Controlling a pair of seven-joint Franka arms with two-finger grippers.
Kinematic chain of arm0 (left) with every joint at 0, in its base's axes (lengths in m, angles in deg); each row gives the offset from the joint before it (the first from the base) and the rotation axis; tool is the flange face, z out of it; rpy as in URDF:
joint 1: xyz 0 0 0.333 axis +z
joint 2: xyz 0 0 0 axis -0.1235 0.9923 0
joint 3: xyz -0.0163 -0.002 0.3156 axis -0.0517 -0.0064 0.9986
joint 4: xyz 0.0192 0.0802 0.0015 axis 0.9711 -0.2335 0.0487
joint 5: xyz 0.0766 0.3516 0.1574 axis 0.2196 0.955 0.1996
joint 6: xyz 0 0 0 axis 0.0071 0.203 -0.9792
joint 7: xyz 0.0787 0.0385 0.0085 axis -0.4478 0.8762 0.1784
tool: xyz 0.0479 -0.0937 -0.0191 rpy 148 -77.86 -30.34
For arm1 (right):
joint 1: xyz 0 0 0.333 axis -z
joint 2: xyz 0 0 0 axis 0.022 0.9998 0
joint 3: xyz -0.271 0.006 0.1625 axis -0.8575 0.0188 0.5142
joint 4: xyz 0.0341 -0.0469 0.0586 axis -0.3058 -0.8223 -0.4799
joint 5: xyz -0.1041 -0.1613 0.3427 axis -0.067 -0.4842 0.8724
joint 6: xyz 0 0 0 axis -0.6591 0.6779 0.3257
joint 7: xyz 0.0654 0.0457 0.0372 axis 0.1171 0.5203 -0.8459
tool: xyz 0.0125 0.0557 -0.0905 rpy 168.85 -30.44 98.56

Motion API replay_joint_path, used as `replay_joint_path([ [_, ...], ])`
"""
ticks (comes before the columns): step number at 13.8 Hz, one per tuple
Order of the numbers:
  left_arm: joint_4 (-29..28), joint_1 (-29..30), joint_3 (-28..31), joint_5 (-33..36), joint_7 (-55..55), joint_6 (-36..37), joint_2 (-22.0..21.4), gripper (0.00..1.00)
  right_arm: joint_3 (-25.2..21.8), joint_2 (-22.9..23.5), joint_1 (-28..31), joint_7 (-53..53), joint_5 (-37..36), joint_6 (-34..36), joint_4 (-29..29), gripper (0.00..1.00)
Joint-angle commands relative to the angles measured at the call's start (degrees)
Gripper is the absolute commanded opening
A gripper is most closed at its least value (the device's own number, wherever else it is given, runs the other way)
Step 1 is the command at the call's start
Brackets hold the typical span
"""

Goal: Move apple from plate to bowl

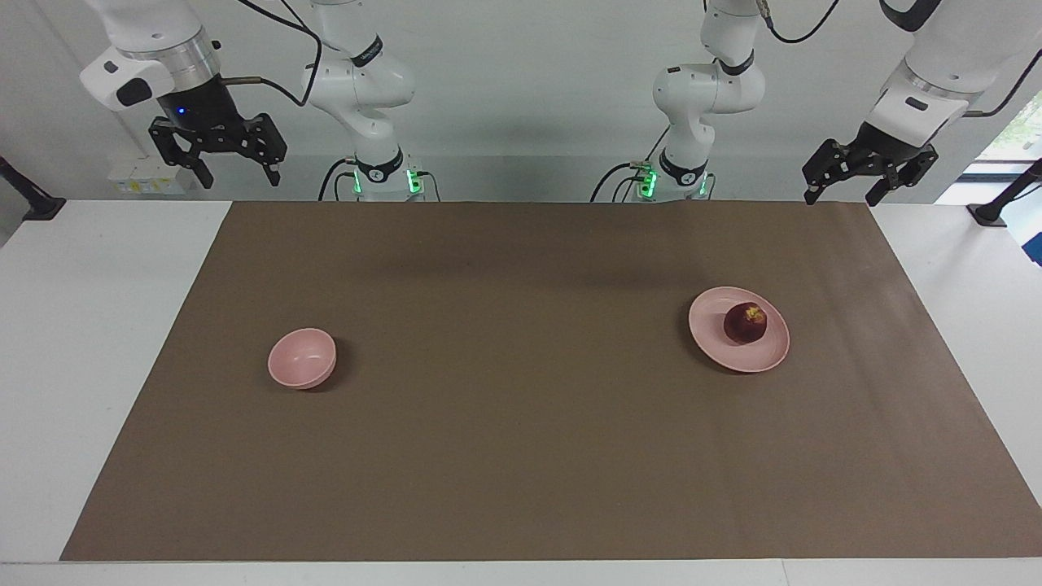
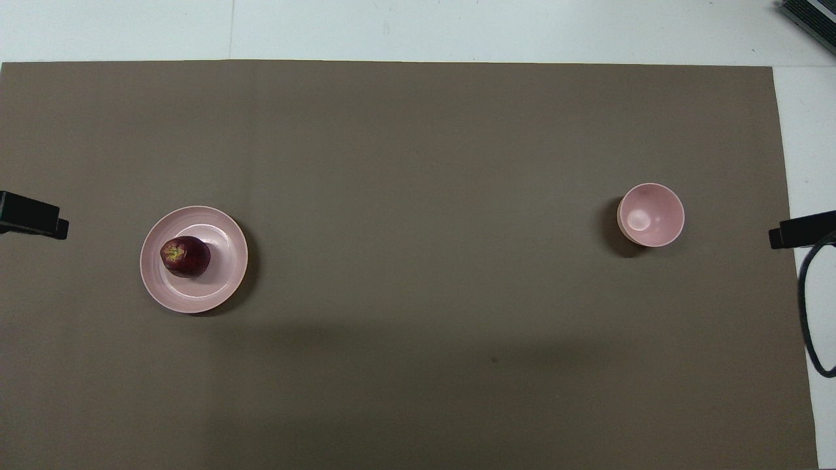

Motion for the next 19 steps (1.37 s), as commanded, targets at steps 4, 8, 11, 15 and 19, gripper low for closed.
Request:
replay_joint_path([
  [4,-0.51,-0.30,0.28,-0.56,-0.70,1.29,-0.89,1.00,0.17,-1.01,0.26,-0.95,-0.09,0.56,-0.68,1.00],
  [8,-0.51,-0.39,0.28,-0.57,-0.79,1.82,-0.98,1.00,0.17,-0.92,0.26,-1.04,-0.09,0.56,-0.68,1.00],
  [11,-0.51,-0.30,0.37,-0.57,-0.26,1.47,-0.89,1.00,0.17,-1.01,0.18,-0.95,-0.09,0.56,-0.68,1.00],
  [15,-0.42,0.14,0.37,-0.48,-0.43,1.38,-0.89,1.00,0.17,-1.01,0.26,-0.95,-0.09,0.56,-0.68,1.00],
  [19,-0.34,0.58,0.55,-0.30,-0.43,1.30,-0.81,1.00,0.17,-0.92,0.26,-0.95,-0.09,0.56,-0.68,1.00],
])
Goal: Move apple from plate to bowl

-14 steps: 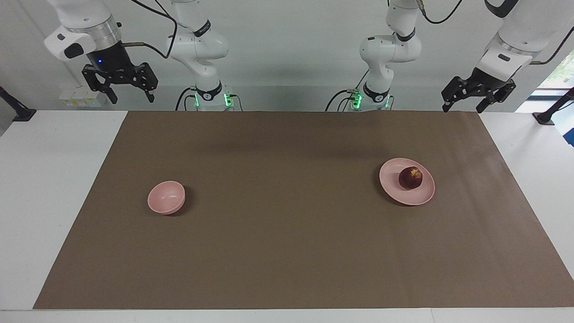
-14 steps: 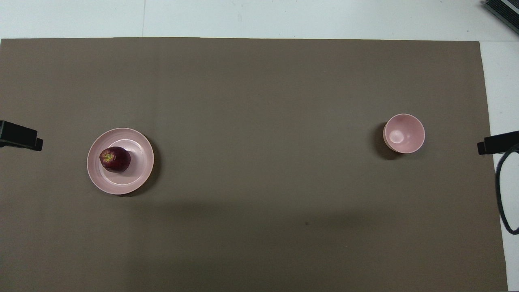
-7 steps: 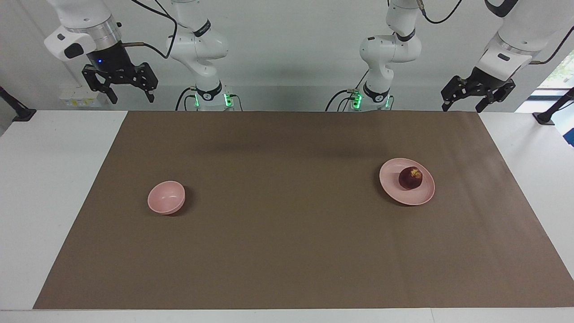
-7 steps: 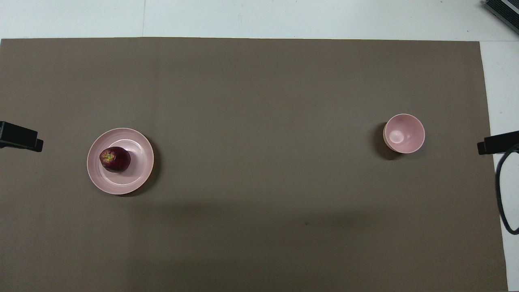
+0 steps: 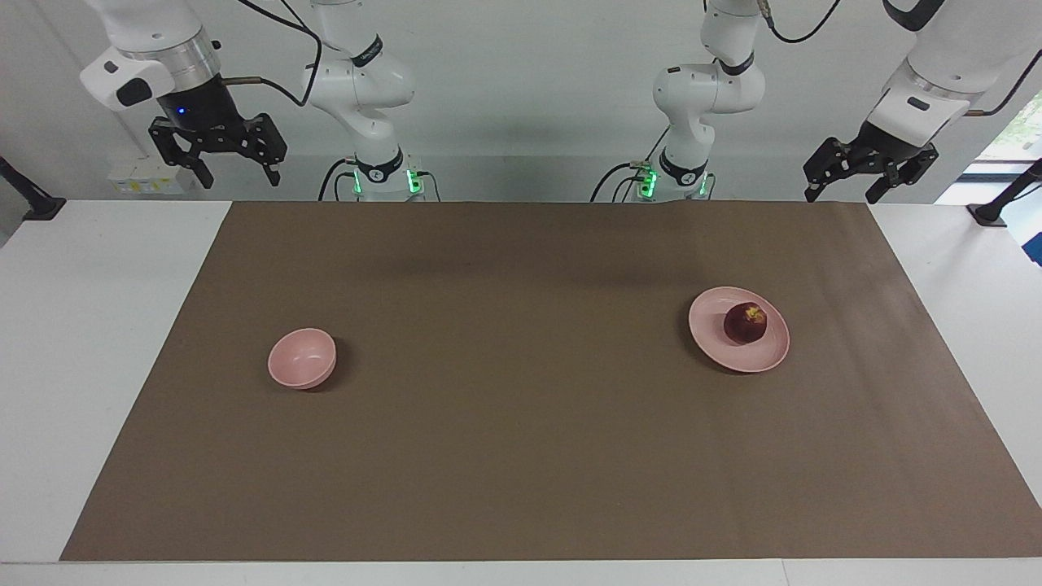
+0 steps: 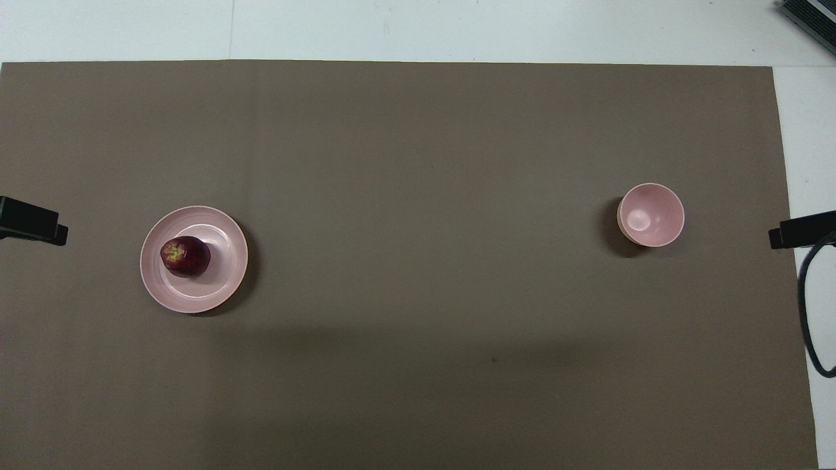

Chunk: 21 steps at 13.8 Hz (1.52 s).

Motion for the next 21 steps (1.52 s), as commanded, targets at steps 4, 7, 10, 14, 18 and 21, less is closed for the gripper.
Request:
replay_joint_path([
  [4,-0.23,0.10,0.15,0.22,-0.23,0.09,-0.69,1.00,0.17,-1.01,0.27,-1.04,-0.09,0.56,-0.69,1.00],
  [7,-0.49,-0.43,-0.11,0.14,-0.58,0.09,-0.78,1.00,0.17,-1.01,0.27,-0.95,-0.09,0.56,-0.69,1.00],
  [10,-1.37,-0.43,-0.11,0.05,-0.85,-0.08,-1.31,1.00,0.17,-1.01,0.27,-1.04,-0.09,0.56,-0.69,1.00],
  [14,-5.31,-0.34,-0.11,-0.04,-0.94,-3.07,-2.19,1.00,0.17,-1.01,0.27,-1.04,-0.09,0.56,-0.69,1.00],
  [18,-12.60,-0.43,-0.11,-0.04,-1.03,-8.42,-3.06,1.00,0.17,-1.01,0.18,-0.95,-0.09,0.56,-0.69,1.00],
  [21,-17.44,-0.43,-0.11,-0.04,-1.03,-13.17,-3.42,1.00,0.17,-1.01,0.27,-1.04,-0.09,0.56,-0.69,1.00],
])
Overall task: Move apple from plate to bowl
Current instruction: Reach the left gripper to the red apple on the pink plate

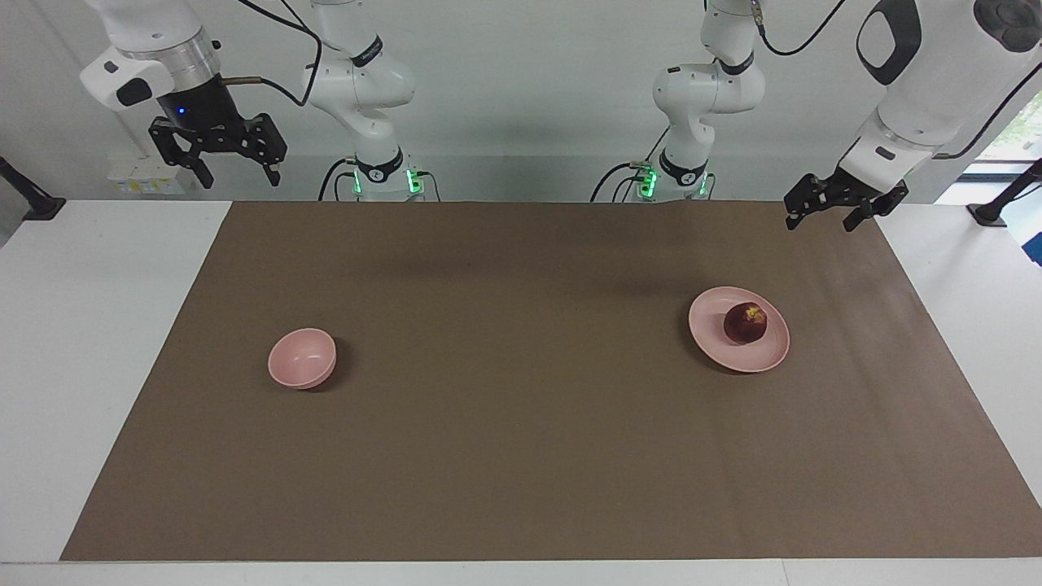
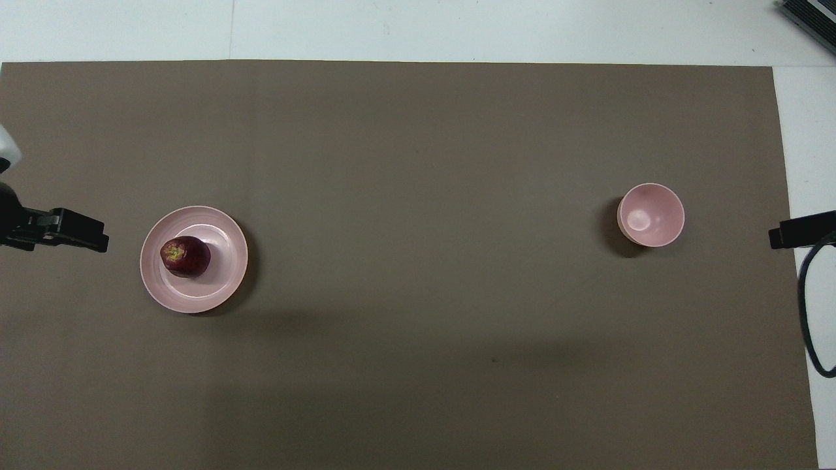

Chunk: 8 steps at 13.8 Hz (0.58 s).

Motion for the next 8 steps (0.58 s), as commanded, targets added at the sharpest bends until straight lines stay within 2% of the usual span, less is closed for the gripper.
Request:
replay_joint_path([
  [1,-6.07,-0.04,0.23,-0.05,-1.17,-4.47,-2.92,1.00,0.17,-0.92,0.27,-0.95,-0.09,0.56,-0.68,1.00],
  [8,-12.40,0.67,0.41,-0.05,-4.16,-12.11,-2.04,1.00,0.17,-1.01,0.27,-0.95,-0.09,0.56,-0.68,1.00],
])
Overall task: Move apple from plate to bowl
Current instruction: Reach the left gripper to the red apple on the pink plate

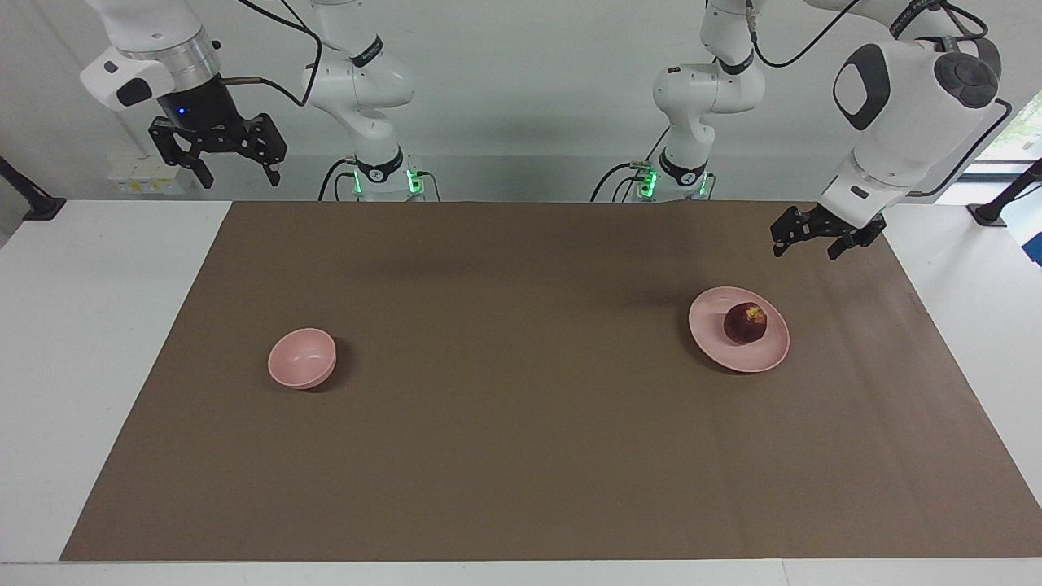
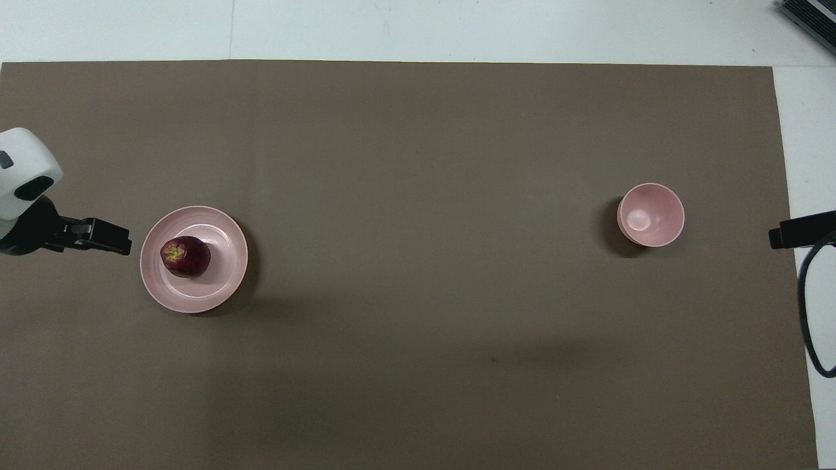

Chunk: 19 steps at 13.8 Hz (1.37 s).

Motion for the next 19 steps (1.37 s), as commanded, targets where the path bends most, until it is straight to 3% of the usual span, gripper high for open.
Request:
replay_joint_path([
  [1,-5.03,1.12,0.05,-0.05,-1.59,-4.93,-1.55,1.00,0.08,-0.92,0.27,-0.86,-0.09,0.56,-0.68,1.00],
  [6,-10.66,2.00,-0.04,-0.05,-4.93,-11.97,-1.11,1.00,-0.01,-0.92,0.27,-0.77,-0.09,0.38,-0.68,1.00],
  [10,-14.09,0.69,-0.13,-0.05,-3.35,-21.10,4.94,1.00,0.17,-0.92,0.27,-0.95,-0.09,0.56,-0.68,1.00],
  [16,-19.71,-1.68,-0.22,-0.13,1.47,-32.36,8.30,1.00,-0.45,-0.92,1.05,-1.30,-1.06,0.56,-0.68,1.00],
  [19,-18.85,-2.31,-0.22,-0.13,2.37,-32.21,8.56,1.00,-0.01,-1.36,0.27,-1.04,0.09,1.00,-1.30,1.00],
])
